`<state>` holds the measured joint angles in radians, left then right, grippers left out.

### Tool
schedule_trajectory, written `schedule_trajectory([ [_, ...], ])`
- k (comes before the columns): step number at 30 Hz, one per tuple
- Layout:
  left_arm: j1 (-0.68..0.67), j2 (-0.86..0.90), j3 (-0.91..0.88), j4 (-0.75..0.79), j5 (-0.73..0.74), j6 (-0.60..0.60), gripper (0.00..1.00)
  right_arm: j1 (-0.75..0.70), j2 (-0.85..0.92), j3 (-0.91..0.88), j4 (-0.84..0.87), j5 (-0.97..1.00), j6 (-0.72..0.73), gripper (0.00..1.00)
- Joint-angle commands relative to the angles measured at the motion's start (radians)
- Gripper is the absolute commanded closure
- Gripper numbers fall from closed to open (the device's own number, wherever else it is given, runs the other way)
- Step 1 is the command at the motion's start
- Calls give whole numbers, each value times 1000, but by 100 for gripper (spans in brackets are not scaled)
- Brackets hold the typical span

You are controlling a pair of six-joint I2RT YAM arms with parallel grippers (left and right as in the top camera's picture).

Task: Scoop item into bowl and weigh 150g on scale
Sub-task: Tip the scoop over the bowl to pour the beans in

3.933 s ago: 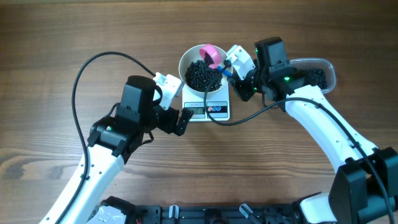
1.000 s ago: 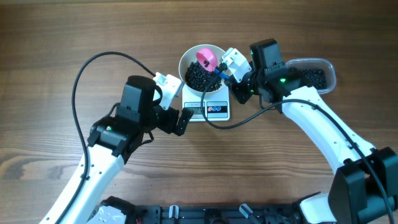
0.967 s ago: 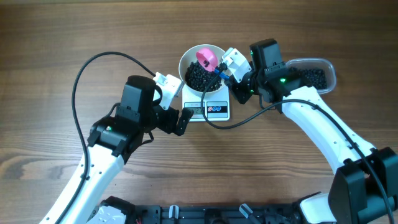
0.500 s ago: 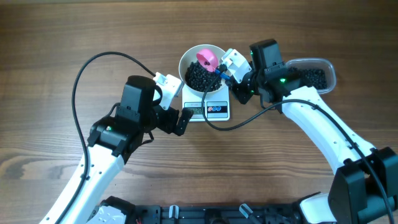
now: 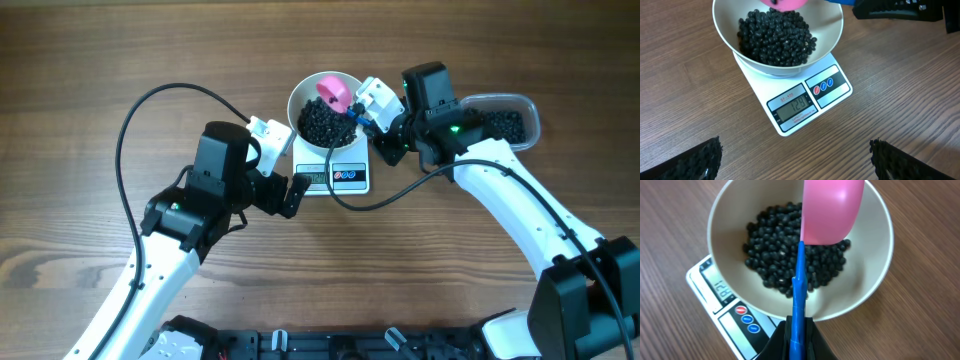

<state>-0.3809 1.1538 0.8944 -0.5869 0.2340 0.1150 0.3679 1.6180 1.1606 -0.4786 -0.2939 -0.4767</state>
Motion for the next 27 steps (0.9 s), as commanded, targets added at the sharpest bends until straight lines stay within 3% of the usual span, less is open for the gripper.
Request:
schedule_trajectory([
  [1, -3, 8, -5, -1, 9, 11, 0, 6, 13, 9, 4, -32, -47, 96],
  [7, -3, 8, -5, 0, 9, 11, 0, 6, 13, 9, 14, 100, -116, 96],
  [15, -3, 8, -5, -1, 9, 11, 0, 6, 13, 9, 4, 96, -121, 96],
  [20, -3, 8, -5, -1, 9, 11, 0, 8, 13, 9, -14, -16, -77, 96],
  [23, -3, 8, -5, -1, 9, 11, 0, 9, 13, 9, 5, 80, -84, 96],
  [27, -3, 8, -5, 0, 9, 11, 0, 9, 13, 10, 52, 124, 34, 96],
])
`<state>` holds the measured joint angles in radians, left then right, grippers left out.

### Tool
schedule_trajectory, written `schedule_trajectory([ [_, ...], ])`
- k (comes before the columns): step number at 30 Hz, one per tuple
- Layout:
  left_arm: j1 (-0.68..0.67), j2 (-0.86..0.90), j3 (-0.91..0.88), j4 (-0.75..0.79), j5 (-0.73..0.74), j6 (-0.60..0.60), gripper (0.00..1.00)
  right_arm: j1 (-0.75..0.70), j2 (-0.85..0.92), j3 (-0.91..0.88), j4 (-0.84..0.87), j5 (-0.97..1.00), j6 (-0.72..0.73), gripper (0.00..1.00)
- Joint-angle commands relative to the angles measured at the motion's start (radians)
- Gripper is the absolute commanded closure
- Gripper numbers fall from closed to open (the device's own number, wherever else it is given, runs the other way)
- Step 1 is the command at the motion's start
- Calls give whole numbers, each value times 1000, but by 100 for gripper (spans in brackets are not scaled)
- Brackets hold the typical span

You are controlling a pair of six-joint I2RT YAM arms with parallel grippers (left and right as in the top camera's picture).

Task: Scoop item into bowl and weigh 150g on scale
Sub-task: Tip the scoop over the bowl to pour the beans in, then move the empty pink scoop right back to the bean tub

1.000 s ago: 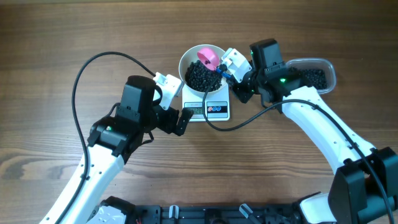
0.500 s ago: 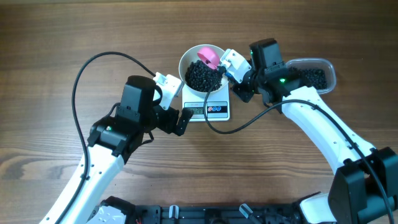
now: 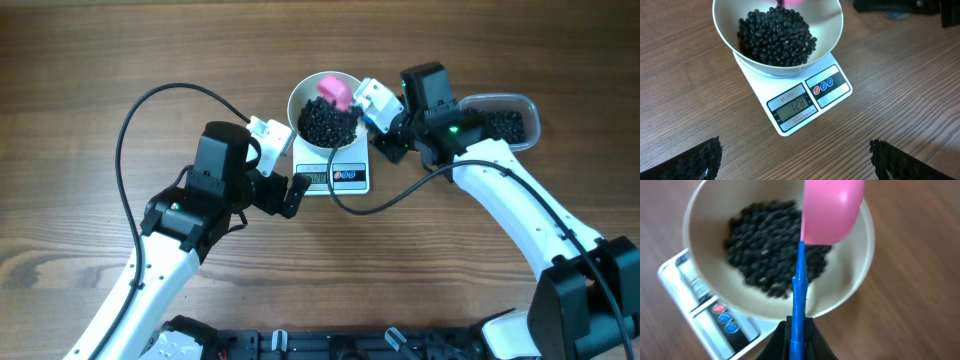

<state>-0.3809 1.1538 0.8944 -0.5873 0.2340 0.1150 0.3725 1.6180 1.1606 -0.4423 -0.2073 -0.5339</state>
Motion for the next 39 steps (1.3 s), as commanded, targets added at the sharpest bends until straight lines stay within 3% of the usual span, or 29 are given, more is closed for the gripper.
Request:
schedule_trajectory([
  [1, -3, 8, -5, 0, 9, 11, 0, 6, 13, 10, 10, -12, 71, 96],
  [4, -3, 8, -5, 0, 9, 11, 0, 18, 13, 10, -24, -54, -54, 96],
  [15, -3, 8, -5, 0, 9, 11, 0, 15, 7, 10, 117, -51, 307, 96],
  [21, -3, 8, -5, 0, 9, 11, 0, -23, -55, 10, 166, -47, 344, 96],
  [29, -3, 8, -5, 0, 8, 11, 0, -214, -187, 10, 123, 135, 351, 96],
  [39, -3, 8, -5, 0, 9, 11, 0, -531, -236, 10, -132, 141, 344, 96],
])
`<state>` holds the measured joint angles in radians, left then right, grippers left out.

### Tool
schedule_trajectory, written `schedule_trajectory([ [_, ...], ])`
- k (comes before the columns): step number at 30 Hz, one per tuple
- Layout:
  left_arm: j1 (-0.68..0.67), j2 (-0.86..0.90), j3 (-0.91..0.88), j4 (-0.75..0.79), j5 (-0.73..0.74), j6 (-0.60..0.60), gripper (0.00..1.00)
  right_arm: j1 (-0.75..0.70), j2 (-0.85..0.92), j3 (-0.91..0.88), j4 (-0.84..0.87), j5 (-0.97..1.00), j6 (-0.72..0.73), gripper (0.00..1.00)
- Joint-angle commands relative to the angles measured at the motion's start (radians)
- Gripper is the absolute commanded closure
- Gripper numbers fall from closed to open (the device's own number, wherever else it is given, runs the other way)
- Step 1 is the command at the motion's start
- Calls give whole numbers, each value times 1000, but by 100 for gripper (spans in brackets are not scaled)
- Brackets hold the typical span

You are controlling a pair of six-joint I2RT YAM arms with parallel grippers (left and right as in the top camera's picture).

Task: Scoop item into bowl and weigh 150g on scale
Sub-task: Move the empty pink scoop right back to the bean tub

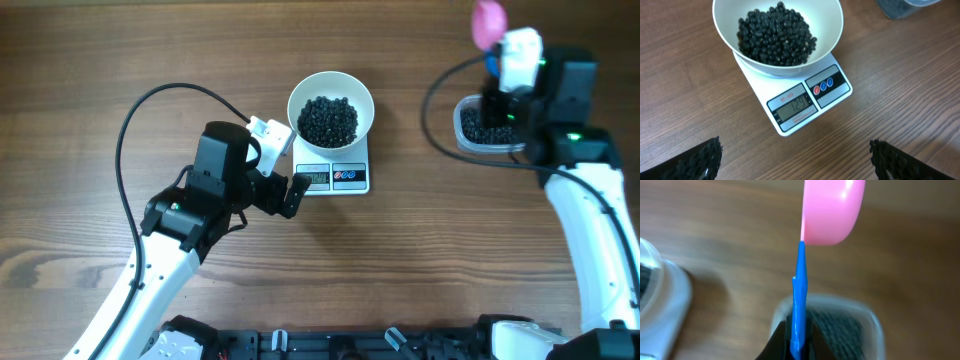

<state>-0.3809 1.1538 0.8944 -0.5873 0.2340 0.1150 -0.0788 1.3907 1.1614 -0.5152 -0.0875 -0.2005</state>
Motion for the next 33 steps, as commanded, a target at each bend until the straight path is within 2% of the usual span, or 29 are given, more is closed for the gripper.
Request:
schedule_trajectory([
  [1, -3, 8, -5, 0, 9, 11, 0, -107, -6, 9, -88, 21, 1, 96],
  [5, -3, 8, -5, 0, 9, 11, 0, -187, 0, 9, -188, 21, -66, 96],
  [9, -3, 8, -5, 0, 8, 11, 0, -227, 1, 9, -216, 21, -67, 96],
  [13, -3, 8, -5, 0, 9, 11, 0, -235, 5, 9, -235, 21, -118, 96],
  [23, -3, 8, -5, 0, 8, 11, 0, -235, 104, 8, -249, -43, -113, 96],
  [33, -3, 8, -5, 0, 9, 11, 0, -235, 126, 8, -251, -85, -114, 96],
])
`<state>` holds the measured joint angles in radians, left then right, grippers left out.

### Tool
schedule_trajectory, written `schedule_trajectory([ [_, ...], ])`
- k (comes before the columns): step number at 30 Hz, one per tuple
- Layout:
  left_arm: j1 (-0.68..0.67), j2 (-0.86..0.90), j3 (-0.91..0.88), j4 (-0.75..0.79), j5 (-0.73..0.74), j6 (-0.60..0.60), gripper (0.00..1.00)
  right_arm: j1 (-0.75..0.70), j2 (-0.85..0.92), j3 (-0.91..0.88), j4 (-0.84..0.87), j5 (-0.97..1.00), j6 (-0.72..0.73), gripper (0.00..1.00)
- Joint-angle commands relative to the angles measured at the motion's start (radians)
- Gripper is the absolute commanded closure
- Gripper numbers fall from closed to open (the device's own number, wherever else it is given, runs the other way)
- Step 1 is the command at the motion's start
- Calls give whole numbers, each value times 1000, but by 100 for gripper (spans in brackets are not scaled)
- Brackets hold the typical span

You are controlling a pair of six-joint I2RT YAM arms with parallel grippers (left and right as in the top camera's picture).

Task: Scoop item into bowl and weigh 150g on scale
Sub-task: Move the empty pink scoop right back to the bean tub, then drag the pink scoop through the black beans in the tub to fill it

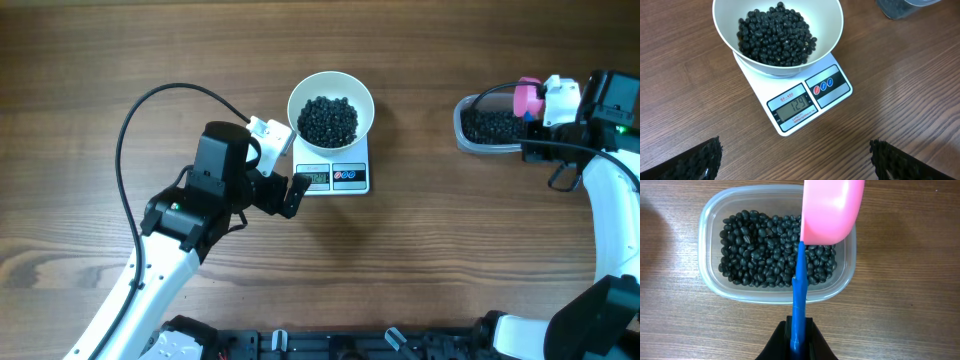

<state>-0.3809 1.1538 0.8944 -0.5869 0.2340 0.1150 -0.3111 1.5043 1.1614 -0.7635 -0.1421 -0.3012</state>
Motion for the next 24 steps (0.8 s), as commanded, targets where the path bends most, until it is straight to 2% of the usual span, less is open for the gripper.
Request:
schedule_trajectory([
  [1, -3, 8, -5, 0, 9, 11, 0, -3, 13, 8, -5, -31, -13, 96],
  [20, -3, 8, -5, 0, 9, 11, 0, -2, 151, 8, -64, -32, -46, 96],
  [24, -3, 8, -5, 0, 8, 11, 0, -2, 159, 8, -72, -117, -46, 96],
])
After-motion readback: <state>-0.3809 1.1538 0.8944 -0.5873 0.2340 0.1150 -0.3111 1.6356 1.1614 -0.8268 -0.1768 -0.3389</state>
